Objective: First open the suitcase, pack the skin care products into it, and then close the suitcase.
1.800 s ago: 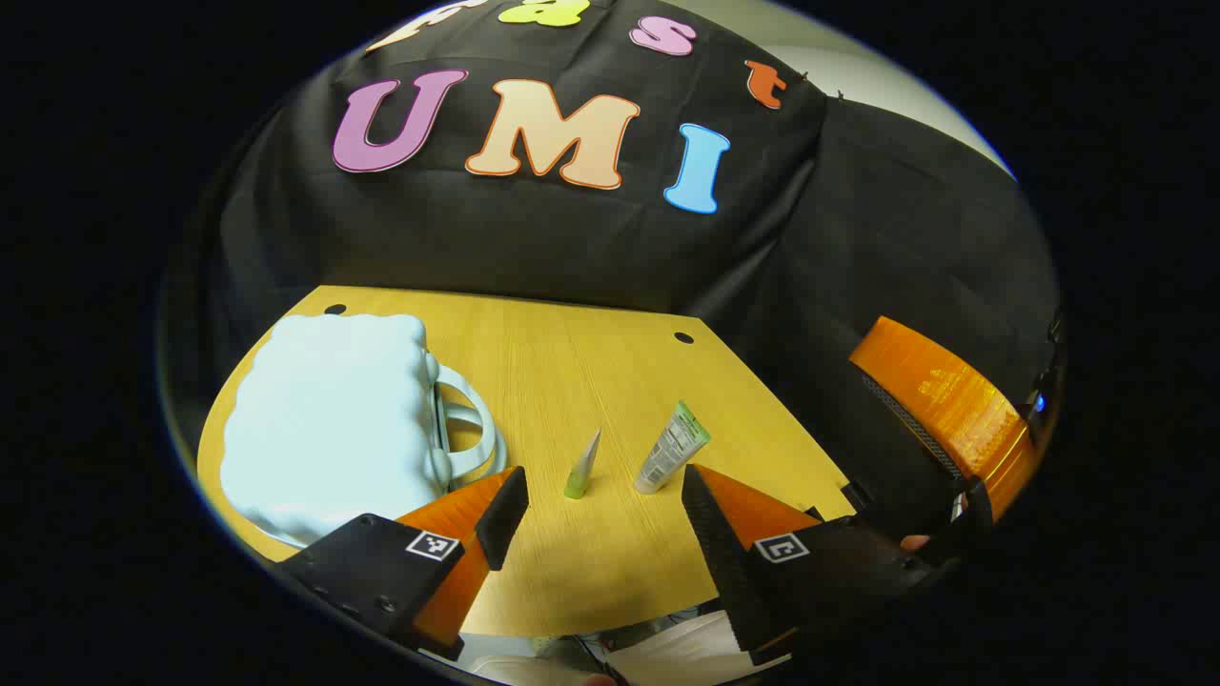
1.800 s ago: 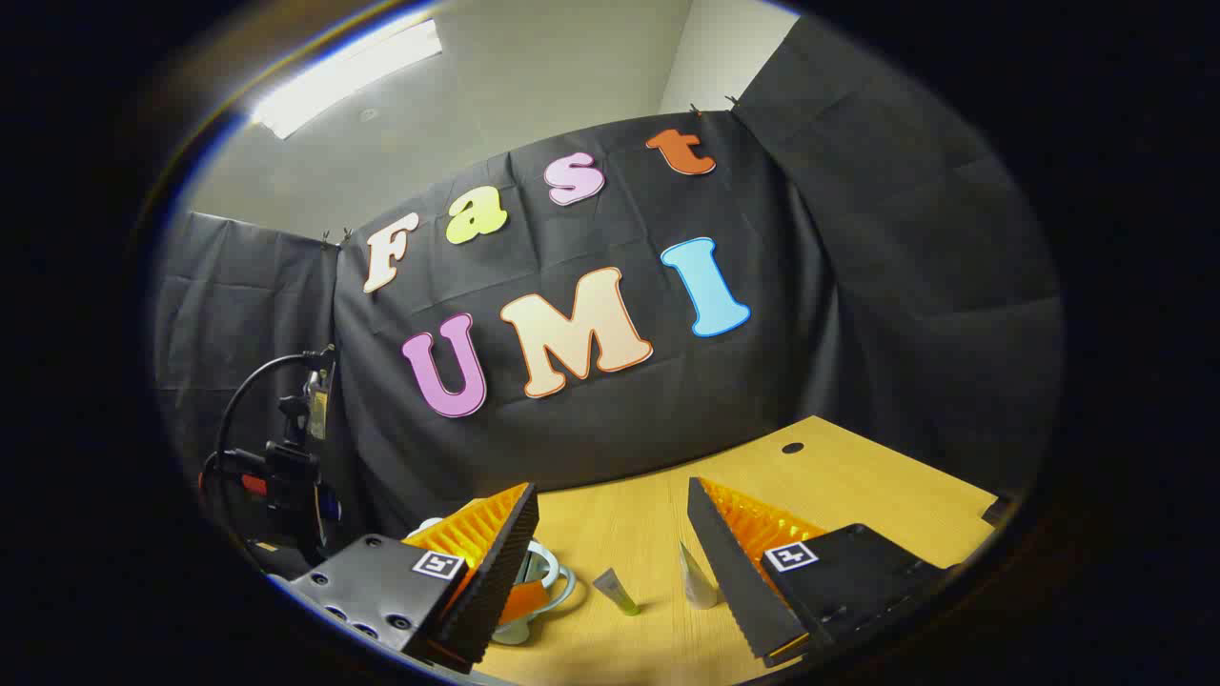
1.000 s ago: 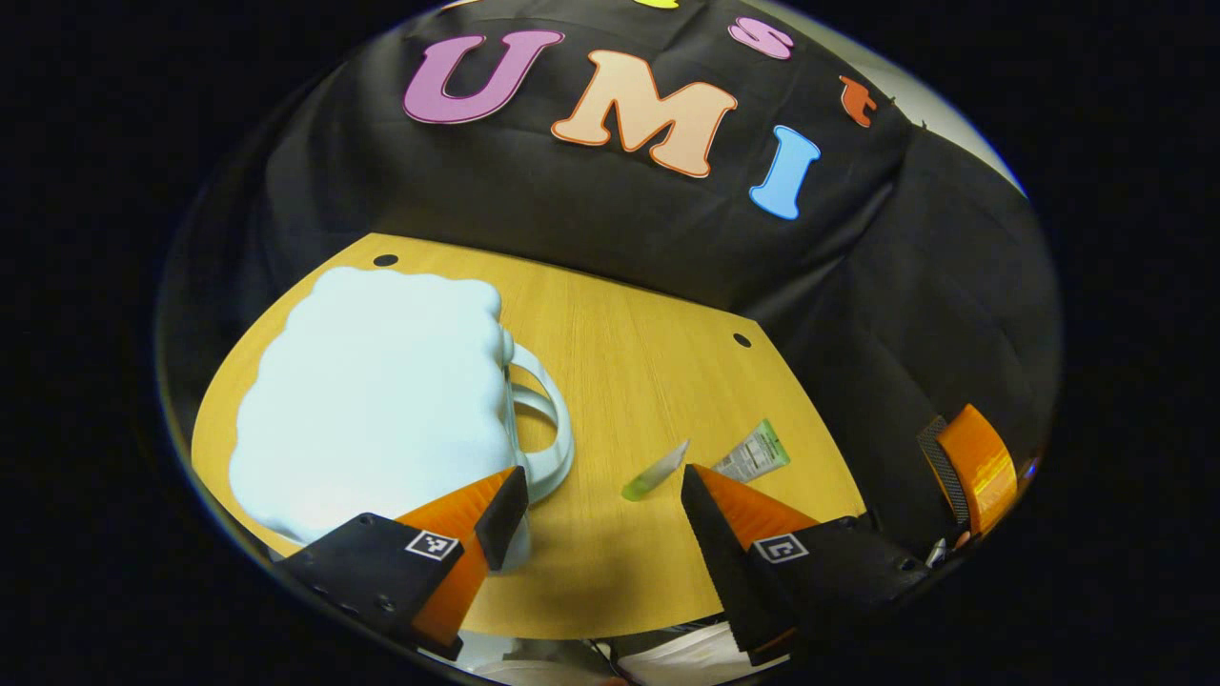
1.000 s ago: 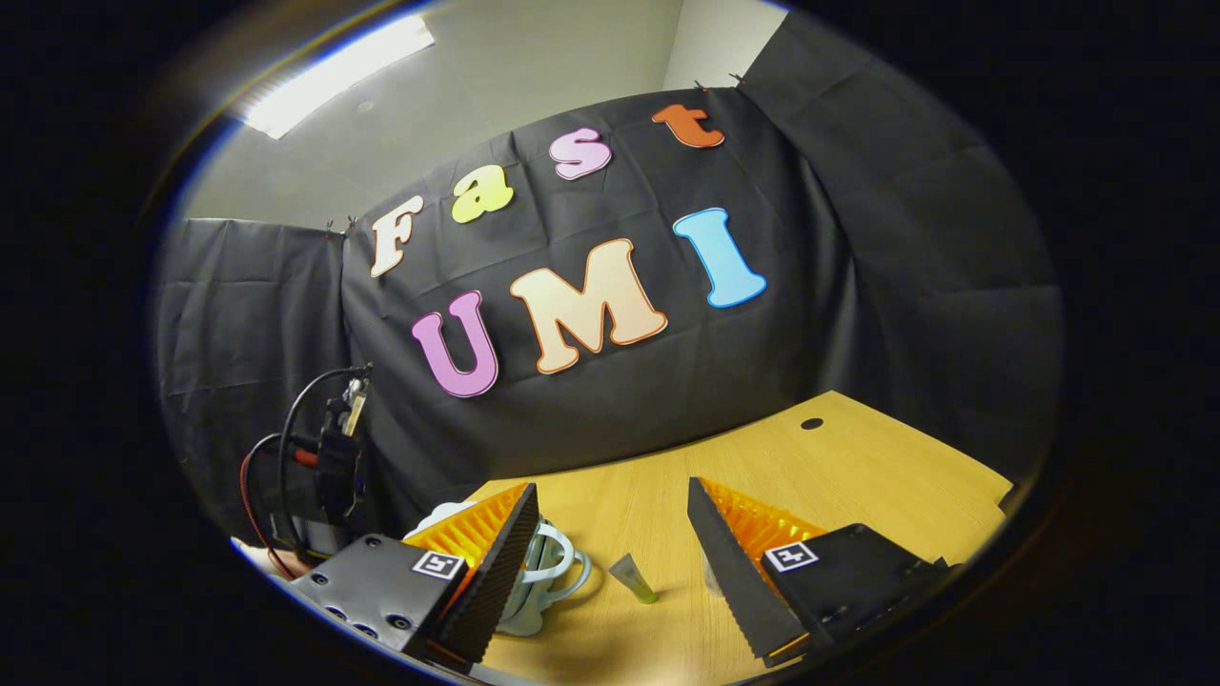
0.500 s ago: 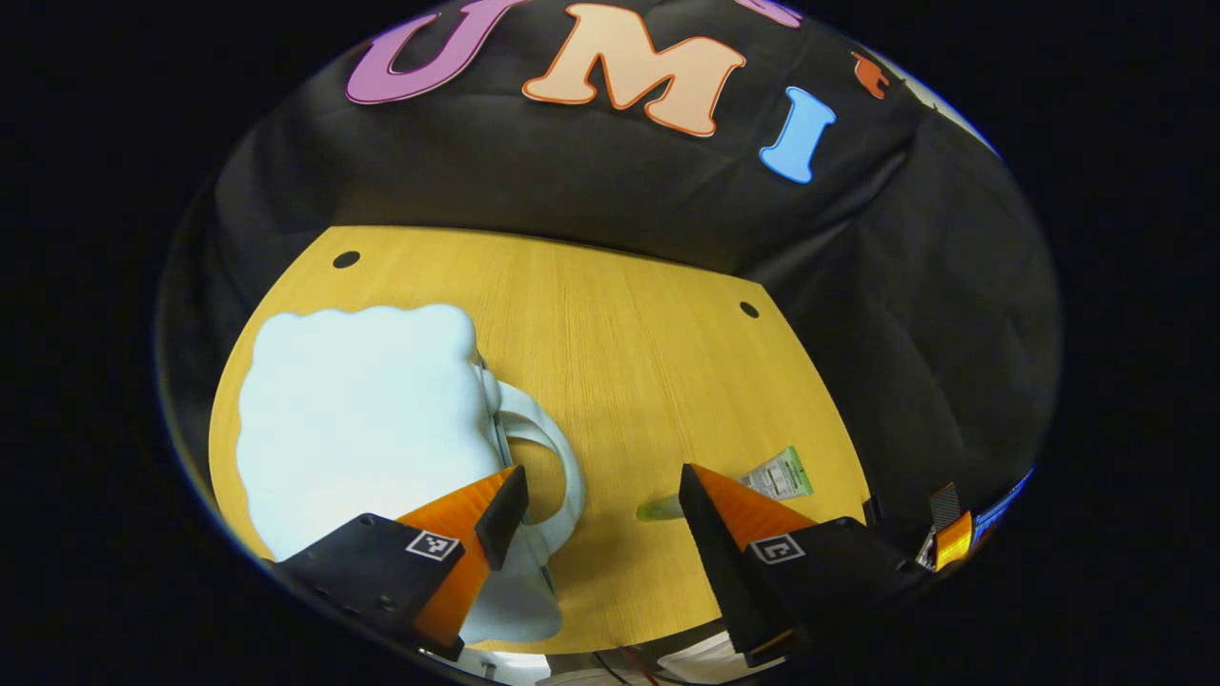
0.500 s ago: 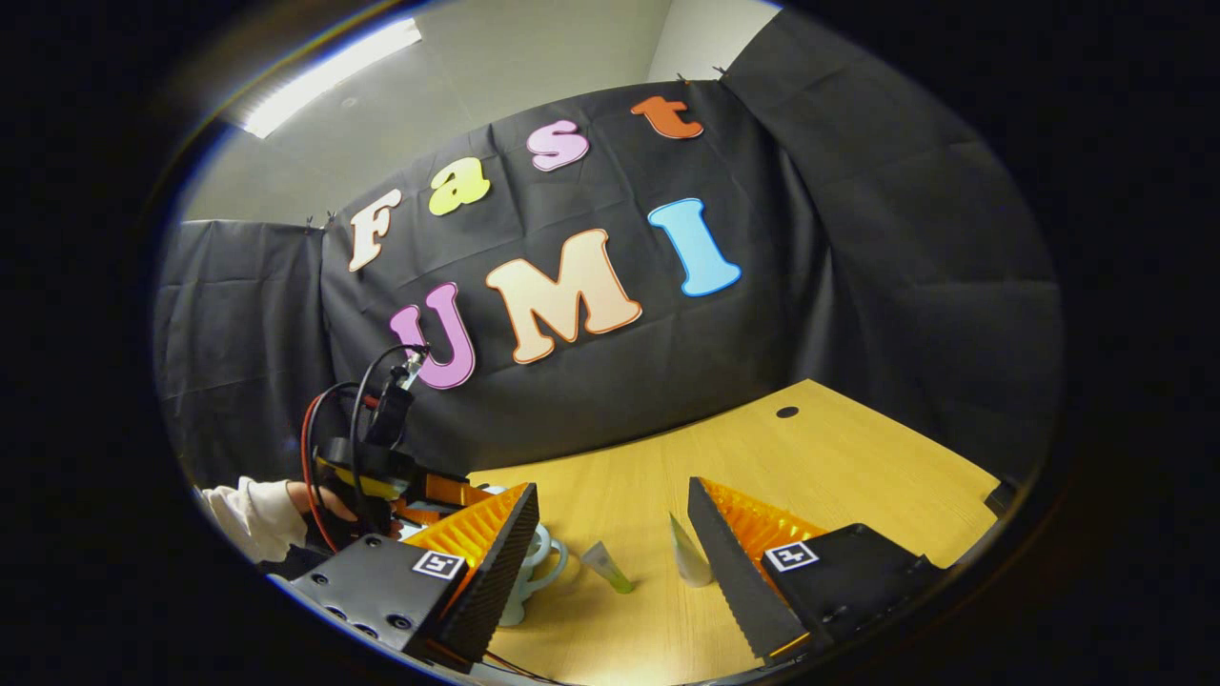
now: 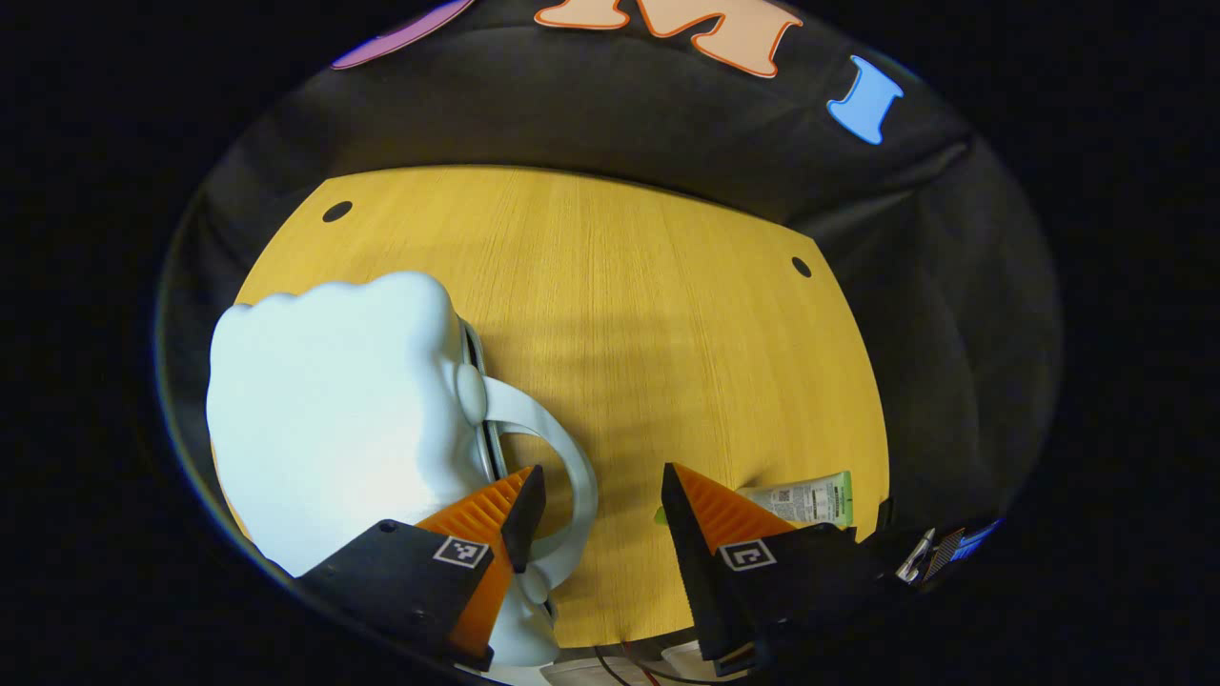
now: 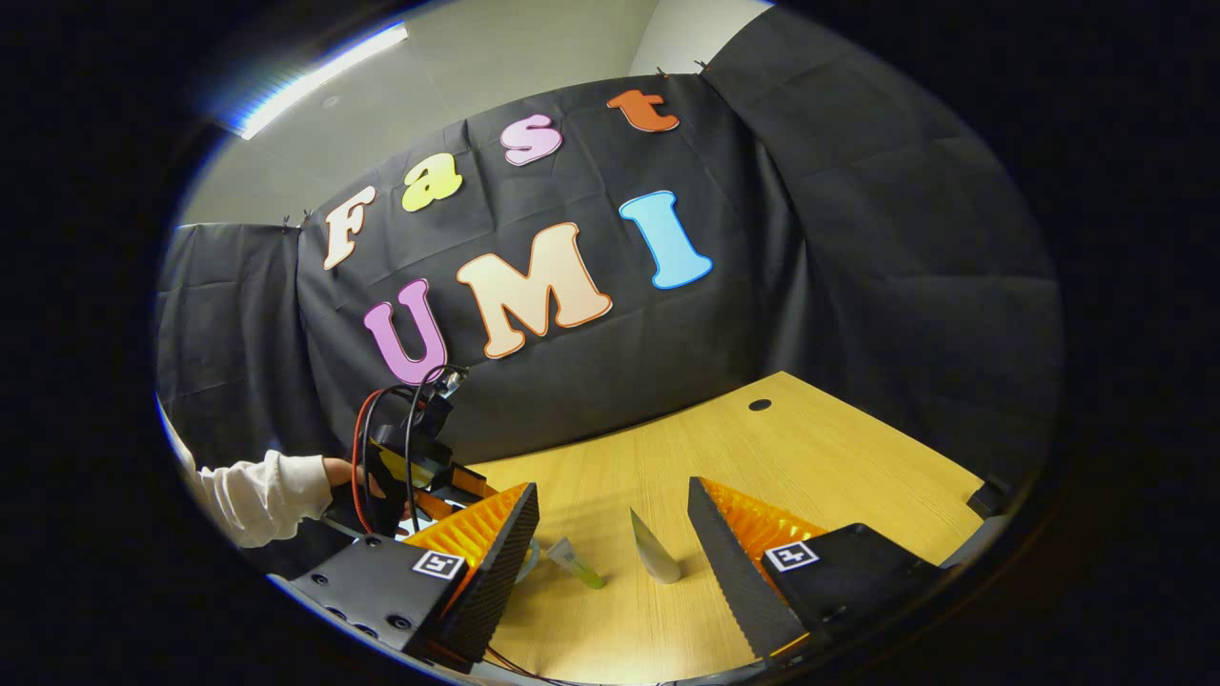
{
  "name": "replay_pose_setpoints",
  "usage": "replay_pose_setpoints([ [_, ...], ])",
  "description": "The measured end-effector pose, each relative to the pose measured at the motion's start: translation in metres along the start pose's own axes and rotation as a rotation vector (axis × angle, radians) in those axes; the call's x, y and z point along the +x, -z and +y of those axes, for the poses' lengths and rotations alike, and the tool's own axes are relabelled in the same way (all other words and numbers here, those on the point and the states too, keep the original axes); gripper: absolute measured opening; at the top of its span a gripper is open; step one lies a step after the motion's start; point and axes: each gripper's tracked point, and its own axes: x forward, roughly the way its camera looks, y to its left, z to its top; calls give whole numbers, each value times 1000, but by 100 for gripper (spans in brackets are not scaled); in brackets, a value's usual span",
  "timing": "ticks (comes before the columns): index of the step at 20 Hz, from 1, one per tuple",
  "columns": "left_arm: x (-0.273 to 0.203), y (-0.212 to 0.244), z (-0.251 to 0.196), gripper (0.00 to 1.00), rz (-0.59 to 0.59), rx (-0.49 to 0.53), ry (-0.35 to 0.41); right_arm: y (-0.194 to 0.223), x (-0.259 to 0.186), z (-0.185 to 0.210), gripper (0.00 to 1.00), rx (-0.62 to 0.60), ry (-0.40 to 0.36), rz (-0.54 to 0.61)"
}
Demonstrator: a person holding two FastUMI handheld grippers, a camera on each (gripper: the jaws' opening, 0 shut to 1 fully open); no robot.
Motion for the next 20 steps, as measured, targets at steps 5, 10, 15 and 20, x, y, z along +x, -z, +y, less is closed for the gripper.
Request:
replay_pose_setpoints([
  [5, 18, 2, 6, 65, 66, -9, -49, -4, 3, -16, 98, 1, 29, 4],
  [10, 37, 11, 18, 49, 152, -35, -115, -2, 7, -23, 98, -1, 33, 17],
  [15, 50, 14, 22, 35, 202, -7, -179, -2, 11, -29, 98, 15, 36, 27],
  [20, 62, 23, 28, 22, 253, -4, -206, 0, 16, -34, 98, 27, 37, 41],
])
